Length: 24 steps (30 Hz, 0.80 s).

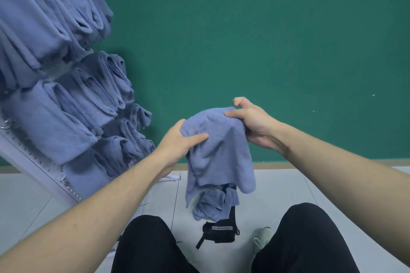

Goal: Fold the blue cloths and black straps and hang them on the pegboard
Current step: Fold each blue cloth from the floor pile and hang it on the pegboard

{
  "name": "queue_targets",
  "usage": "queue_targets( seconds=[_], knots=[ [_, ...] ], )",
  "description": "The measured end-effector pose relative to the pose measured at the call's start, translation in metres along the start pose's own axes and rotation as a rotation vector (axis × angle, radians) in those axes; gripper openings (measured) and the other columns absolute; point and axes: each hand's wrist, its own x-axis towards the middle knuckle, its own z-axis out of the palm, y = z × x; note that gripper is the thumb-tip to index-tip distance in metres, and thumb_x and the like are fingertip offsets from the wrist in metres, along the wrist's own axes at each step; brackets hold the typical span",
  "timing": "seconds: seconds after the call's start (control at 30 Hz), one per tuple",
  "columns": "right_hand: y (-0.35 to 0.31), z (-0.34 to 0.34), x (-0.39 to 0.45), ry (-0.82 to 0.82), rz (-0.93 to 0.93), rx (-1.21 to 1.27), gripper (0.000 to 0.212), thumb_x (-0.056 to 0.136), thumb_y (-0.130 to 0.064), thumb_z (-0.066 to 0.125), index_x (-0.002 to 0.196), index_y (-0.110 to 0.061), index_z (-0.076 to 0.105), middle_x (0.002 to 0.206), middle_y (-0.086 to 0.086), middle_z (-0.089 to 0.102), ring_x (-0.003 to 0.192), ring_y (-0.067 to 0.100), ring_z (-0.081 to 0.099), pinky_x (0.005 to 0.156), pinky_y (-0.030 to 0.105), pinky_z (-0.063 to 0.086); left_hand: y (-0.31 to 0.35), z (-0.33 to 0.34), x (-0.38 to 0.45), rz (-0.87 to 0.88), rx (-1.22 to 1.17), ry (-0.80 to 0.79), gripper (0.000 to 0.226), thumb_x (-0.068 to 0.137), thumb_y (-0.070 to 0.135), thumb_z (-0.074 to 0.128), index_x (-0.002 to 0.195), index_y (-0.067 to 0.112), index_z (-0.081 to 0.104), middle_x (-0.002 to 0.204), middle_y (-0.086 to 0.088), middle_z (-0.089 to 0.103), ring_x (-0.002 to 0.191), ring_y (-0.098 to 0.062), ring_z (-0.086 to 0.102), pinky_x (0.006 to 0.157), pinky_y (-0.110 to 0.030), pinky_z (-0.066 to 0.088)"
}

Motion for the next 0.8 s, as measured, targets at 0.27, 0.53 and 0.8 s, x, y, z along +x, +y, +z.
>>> queue_targets(
  seconds=[0.27,0.53,0.8],
  knots=[
    [-0.011,-0.004,-0.006,-0.102,0.049,0.005,0.04,0.098,0.0,0.048,0.122,-0.028,0.062,0.088,0.01,0.058,0.061,0.019,0.052,0.058,0.03,0.049,-0.033,0.019,-0.013,-0.301,-0.169,0.337,0.049,0.098,0.061,0.046,0.089,0.014,0.058,0.087,-0.002,0.062,0.078,-0.017,0.06,0.08,-0.036,0.05],
    [-0.01,-0.017,-0.004,-0.132,0.029,0.06,0.06,0.094,0.001,0.043,0.13,-0.043,0.061,0.077,0.005,0.027,0.054,0.014,0.031,0.05,0.022,0.034,-0.012,0.035,-0.021,-0.367,-0.481,-0.001,0.064,0.095,0.072,0.037,0.125,0.024,0.067,0.116,-0.002,0.075,0.108,-0.021,0.071,0.102,-0.043,0.052],
    [-0.002,-0.02,-0.004,-0.199,0.032,0.116,0.067,0.088,-0.002,0.047,0.129,-0.053,0.059,0.107,0.01,0.034,0.08,0.024,0.02,0.067,0.034,0.034,0.003,0.034,-0.022,-0.351,-0.825,-0.227,0.058,0.102,0.051,0.041,0.14,0.01,0.056,0.135,-0.017,0.063,0.129,-0.032,0.058,0.109,-0.045,0.042]
  ],
)
